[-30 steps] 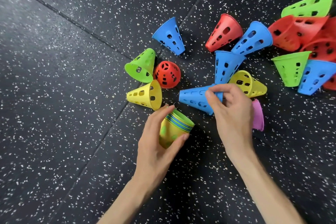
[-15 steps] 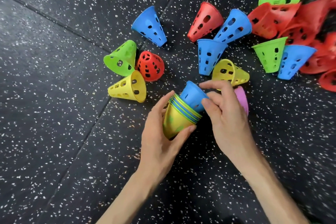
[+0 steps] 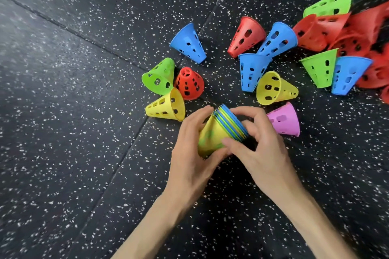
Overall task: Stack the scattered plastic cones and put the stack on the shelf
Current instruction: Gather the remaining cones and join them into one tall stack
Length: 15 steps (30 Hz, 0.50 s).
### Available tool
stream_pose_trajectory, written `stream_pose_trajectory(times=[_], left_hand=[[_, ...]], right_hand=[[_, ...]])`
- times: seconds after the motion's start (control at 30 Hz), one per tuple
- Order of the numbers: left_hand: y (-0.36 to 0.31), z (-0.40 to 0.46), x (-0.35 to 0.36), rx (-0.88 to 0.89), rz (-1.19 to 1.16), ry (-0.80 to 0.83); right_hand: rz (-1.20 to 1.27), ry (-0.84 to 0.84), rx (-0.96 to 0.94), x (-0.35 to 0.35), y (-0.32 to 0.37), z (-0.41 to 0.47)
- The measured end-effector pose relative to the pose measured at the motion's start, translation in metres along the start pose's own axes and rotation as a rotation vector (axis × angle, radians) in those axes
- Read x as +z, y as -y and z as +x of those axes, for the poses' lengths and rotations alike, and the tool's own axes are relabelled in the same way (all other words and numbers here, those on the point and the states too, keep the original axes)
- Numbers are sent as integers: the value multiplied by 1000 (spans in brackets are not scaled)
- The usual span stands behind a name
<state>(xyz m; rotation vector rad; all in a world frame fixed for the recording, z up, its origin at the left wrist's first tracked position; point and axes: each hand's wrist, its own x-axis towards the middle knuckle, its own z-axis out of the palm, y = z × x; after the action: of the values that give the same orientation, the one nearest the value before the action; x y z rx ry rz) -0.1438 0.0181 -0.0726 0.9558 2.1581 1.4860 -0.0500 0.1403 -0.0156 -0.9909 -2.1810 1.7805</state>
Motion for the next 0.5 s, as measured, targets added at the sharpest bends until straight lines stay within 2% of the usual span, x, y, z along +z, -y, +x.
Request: stream_pose_trajectory(times=[0.07,0.17,0.23,0.37,0.5], left_hand=[[-3,2,-10,71,15,-41],[-1,9,-28,186,179,-203],[8,19,-39,162,286,-264],[32,38,-53,-65,433,-95],[42,39,-57,-63,538,-37]], right_hand=[[43,-84,-14,0,2,-2],[90,-180,-19,-3,3,-6],[107,-204,-15,-5,4,-8],[138,-228,-2,-7,3,-13],[168,-259,2,-6,1,-18]])
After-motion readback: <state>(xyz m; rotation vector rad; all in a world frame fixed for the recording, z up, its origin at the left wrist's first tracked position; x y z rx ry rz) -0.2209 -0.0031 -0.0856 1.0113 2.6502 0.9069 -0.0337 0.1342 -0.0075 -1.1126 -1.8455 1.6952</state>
